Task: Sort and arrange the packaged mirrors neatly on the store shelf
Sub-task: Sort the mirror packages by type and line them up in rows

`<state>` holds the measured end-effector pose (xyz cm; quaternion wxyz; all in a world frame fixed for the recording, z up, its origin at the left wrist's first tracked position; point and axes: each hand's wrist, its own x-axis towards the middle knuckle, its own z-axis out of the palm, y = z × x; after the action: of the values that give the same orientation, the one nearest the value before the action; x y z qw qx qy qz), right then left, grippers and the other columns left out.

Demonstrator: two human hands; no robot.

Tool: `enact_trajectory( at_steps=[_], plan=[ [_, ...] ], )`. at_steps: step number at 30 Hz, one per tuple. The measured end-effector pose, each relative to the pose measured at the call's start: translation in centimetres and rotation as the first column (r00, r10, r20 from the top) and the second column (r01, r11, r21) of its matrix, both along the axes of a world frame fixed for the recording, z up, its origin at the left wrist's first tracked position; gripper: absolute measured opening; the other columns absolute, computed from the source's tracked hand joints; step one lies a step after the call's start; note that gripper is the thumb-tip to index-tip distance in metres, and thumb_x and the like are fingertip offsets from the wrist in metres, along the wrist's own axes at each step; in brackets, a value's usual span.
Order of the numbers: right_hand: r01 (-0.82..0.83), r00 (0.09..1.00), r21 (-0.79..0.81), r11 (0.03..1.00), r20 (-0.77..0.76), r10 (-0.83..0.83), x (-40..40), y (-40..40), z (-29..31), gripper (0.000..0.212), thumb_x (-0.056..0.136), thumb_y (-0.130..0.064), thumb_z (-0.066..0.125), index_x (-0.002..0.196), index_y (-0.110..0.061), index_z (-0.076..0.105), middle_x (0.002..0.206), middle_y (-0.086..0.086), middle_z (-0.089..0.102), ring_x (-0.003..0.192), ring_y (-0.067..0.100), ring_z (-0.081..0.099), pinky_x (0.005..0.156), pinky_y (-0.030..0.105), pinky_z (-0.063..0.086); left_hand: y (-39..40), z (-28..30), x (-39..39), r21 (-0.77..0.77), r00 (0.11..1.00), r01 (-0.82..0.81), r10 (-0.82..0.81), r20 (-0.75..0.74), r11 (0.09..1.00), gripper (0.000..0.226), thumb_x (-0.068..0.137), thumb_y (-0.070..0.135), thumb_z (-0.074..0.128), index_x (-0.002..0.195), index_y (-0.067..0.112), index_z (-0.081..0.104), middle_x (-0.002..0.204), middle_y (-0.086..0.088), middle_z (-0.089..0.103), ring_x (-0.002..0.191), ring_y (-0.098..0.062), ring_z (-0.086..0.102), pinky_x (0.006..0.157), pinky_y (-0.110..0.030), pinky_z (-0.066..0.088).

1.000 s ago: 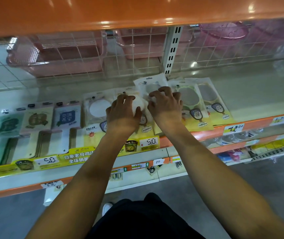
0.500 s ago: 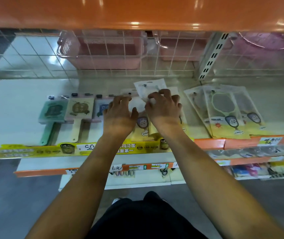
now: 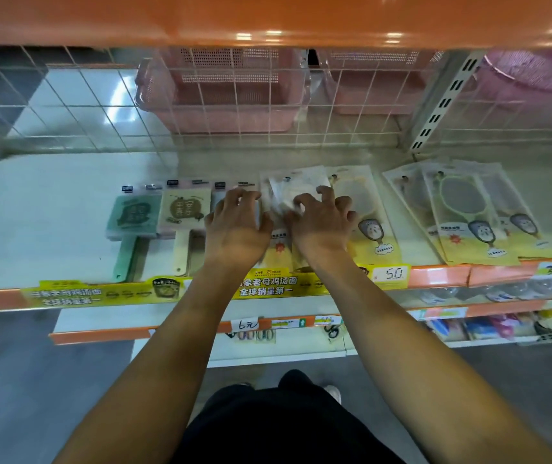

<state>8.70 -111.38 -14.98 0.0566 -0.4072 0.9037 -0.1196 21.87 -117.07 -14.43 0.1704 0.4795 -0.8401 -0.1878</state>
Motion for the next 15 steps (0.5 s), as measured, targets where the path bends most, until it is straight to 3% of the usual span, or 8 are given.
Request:
enact_trajectory(
  at_steps=[6,12,15],
  plan=[
    [-0.007,1.000,0.037,0.999,-0.015,0.007,0.5,0.3,-0.8,0.044,0.091,-0.062,0.042,0.124,-0.037,0.056,0.149,0.003,0.033,0.129,0.039,0.030,0.102,0.050,0.029,0.2,0.0,0.3,-0.003,1.000,0.024,-0.024,0.001,1.000,0.041,0.091,0.034,0.052,0.128,0.019,0.051,0.134,-0.006,0.046,0.121,-0.030,0.049,0.097,-0.046,0.037],
    [-0.055,0.995,0.083,0.995,0.083,0.048,0.5,1.1,-1.0,0.055,0.092,-0.063,0.043,0.142,-0.042,0.035,0.162,0.000,0.010,0.146,0.042,0.006,0.115,0.056,0.016,0.6,-0.3,0.2,-0.018,0.999,0.037,-0.038,-0.025,0.999,0.039,0.091,0.033,0.053,0.127,0.017,0.053,0.132,-0.007,0.048,0.120,-0.030,0.050,0.097,-0.046,0.040],
    [-0.068,0.995,0.082,0.994,0.083,0.061,0.6,1.3,-1.0,0.057,0.092,-0.062,0.043,0.144,-0.042,0.032,0.162,-0.001,0.010,0.146,0.040,0.005,0.116,0.055,0.014,0.7,-0.4,0.2,-0.012,0.999,0.041,-0.042,-0.031,0.999,0.039,0.091,0.033,0.053,0.127,0.018,0.053,0.132,-0.007,0.049,0.119,-0.031,0.050,0.098,-0.048,0.041]
  ],
)
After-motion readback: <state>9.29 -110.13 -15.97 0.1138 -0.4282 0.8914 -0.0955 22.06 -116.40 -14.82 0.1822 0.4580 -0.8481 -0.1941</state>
